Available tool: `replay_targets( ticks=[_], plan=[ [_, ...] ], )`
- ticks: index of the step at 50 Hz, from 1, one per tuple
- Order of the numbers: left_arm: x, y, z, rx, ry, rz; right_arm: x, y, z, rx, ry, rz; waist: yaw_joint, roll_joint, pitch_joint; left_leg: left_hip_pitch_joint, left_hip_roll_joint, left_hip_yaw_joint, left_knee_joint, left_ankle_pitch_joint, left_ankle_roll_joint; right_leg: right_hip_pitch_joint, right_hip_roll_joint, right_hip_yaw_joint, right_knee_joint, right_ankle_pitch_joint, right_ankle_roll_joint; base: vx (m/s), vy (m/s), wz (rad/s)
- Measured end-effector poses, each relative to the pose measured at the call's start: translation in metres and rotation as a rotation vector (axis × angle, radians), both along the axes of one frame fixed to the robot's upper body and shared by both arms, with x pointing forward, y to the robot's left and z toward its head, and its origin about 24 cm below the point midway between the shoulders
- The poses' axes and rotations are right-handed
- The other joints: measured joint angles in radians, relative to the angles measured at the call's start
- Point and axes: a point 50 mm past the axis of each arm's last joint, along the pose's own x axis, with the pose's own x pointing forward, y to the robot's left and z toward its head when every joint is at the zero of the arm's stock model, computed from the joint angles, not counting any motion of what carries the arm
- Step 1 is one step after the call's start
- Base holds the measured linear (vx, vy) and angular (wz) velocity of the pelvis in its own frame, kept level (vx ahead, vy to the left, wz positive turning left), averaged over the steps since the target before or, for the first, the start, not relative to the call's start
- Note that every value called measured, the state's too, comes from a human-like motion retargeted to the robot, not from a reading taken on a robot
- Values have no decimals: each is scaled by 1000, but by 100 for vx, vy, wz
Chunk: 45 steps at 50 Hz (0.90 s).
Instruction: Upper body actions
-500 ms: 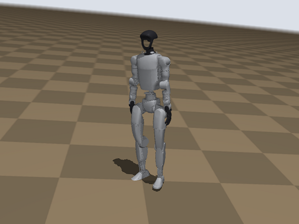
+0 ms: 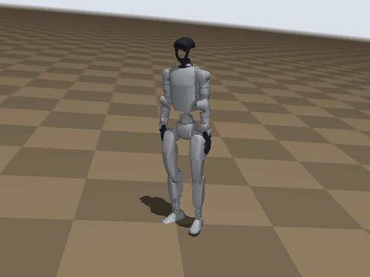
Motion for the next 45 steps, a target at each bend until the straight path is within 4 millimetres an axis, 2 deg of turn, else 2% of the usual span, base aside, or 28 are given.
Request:
replay_targets(
  ticks=[45],
  plan=[
    [-4, -4, 1, -44, 17, 5, -1, 2, 0, 4, 4, 9, -3, -8, -14, -3, 0, 2, -1, -4, 0, -3, 2, 1, 1, -3, 2, 0, 0, 0]
  ],
)
